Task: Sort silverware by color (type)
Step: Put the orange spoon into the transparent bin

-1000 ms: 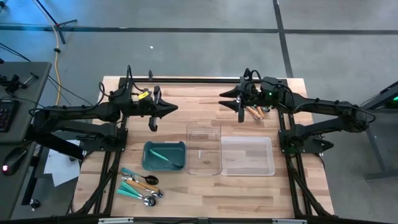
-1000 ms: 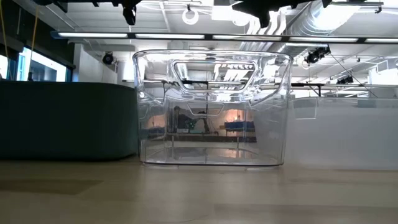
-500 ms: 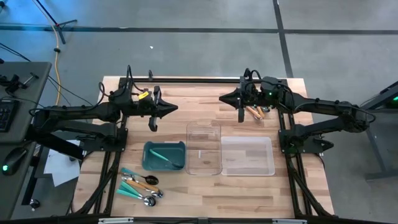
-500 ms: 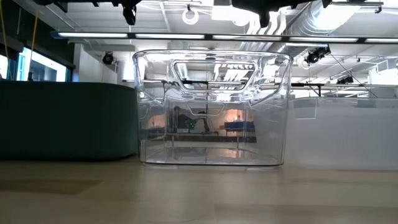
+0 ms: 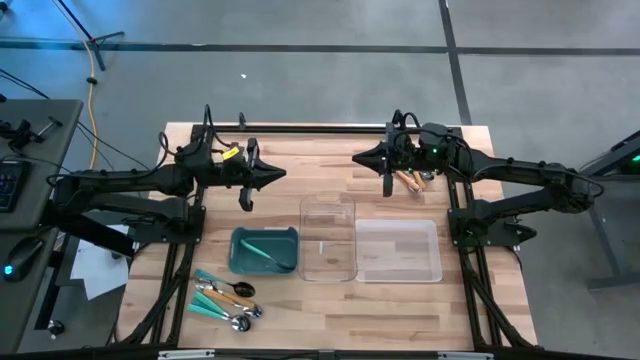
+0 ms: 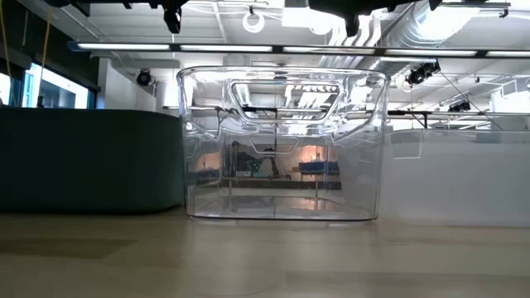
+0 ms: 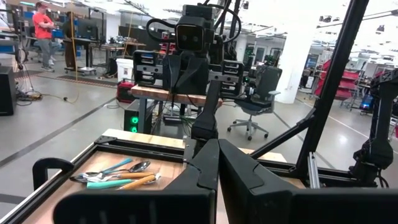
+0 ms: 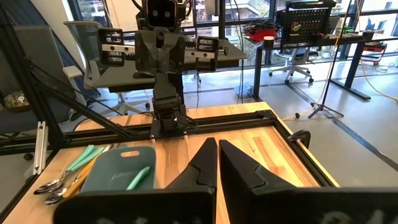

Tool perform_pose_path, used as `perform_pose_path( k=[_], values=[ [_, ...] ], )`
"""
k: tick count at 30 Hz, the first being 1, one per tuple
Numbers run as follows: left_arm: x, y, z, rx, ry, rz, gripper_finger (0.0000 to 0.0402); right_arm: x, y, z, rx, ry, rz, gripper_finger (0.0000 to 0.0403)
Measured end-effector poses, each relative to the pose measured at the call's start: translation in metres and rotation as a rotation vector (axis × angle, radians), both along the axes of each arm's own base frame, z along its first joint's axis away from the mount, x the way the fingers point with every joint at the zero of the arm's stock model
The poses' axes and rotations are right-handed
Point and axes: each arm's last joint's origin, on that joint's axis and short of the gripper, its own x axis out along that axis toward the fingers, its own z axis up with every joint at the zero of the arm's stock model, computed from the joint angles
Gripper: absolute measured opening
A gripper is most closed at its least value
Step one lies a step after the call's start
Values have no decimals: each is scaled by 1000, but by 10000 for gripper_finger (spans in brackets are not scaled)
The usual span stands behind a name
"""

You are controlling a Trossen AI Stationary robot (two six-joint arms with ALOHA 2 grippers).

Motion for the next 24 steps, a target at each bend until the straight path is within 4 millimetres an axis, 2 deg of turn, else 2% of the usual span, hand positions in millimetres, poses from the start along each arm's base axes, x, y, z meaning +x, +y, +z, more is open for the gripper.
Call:
perform_pose_path(
  k=[7,12,15,19,24],
  values=[
    [0,0,0,0,0,0,0,0,0,0,3,0,-7,0],
    [0,0,0,0,0,3,0,-2,-6,3,133,20,-216,0],
    [0,0,0,0,0,5,0,-9,-14,2,154,154,-347,0],
    [0,0,0,-1,0,8,0,-21,-39,-4,356,402,-526,0],
    [0,0,0,-1,0,8,0,-33,-67,-38,472,795,-602,0]
  ],
)
